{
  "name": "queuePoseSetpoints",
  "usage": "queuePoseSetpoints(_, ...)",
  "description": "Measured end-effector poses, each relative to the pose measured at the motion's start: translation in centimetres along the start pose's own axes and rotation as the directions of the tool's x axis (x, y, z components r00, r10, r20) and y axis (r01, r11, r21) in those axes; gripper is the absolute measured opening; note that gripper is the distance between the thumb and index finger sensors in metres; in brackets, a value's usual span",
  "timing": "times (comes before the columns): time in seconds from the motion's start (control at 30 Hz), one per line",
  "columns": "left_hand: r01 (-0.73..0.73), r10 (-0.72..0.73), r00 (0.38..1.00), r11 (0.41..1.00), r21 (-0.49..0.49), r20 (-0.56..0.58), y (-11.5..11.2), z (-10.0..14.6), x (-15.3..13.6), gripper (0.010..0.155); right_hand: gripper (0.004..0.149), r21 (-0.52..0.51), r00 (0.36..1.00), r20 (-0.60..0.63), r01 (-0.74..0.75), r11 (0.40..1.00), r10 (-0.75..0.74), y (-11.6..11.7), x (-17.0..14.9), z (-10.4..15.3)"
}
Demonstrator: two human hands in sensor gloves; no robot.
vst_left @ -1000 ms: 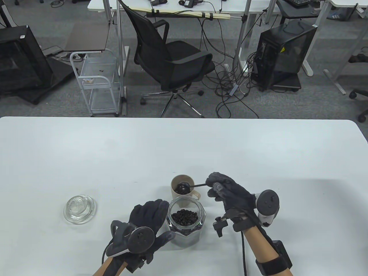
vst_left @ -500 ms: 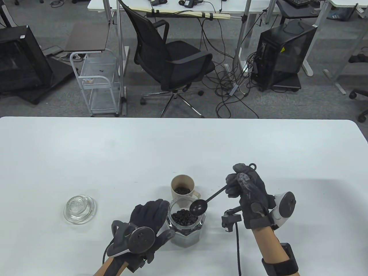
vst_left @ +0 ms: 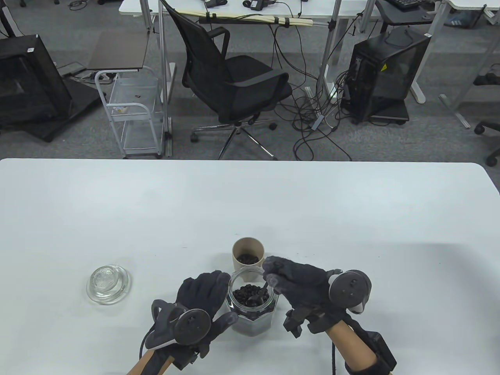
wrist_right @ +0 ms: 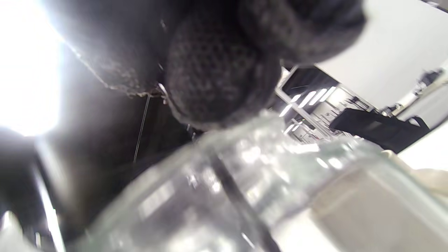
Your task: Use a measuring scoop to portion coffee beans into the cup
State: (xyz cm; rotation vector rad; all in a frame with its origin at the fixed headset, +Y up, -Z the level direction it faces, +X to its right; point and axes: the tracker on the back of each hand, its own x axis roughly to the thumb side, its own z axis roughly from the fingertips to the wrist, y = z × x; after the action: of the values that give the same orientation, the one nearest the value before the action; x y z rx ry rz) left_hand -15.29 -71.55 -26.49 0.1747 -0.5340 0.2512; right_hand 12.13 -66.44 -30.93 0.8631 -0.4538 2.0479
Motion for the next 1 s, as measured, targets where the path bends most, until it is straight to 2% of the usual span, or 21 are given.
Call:
queuePoseSetpoints(0.07, 0.001, -0.001, 1.0, 1.0, 0.0, 0.0, 0.0, 0.0, 0.0, 0.087, 0.045, -0.009, 0.997, 0.022, -0.077, 0.997, 0.077, 0.0, 0.7, 0.0)
queuePoseSetpoints(0.23, 0.008, -0.008, 1.0, 1.0, 0.002, -0.001, 0.0, 0.0, 0.0, 0.087, 0.045, 0.017, 0.996, 0.033, -0.081, 0.997, 0.08, 0.2, 1.3, -0.1)
queuePoseSetpoints(0.37, 0.008, -0.008, 1.0, 1.0, 0.001, -0.002, 0.0, 0.0, 0.0, 0.087, 0.044, 0.06, 0.997, -0.023, -0.067, 0.996, 0.069, 0.6, 0.8, -0.1)
queuePoseSetpoints(0.7, 0.006, -0.006, 1.0, 1.0, 0.001, 0.0, 0.0, 0.0, 0.1, 0.087, 0.044, -0.062, 0.964, -0.251, 0.078, 0.995, -0.091, 0.7, -0.9, 0.7)
queuePoseSetpoints(1.0, 0.007, -0.007, 1.0, 1.0, 0.001, 0.0, 0.0, 0.0, 0.1, 0.087, 0.043, -0.15, 0.913, -0.361, 0.144, 0.978, -0.189, 0.9, -1.7, 1.4)
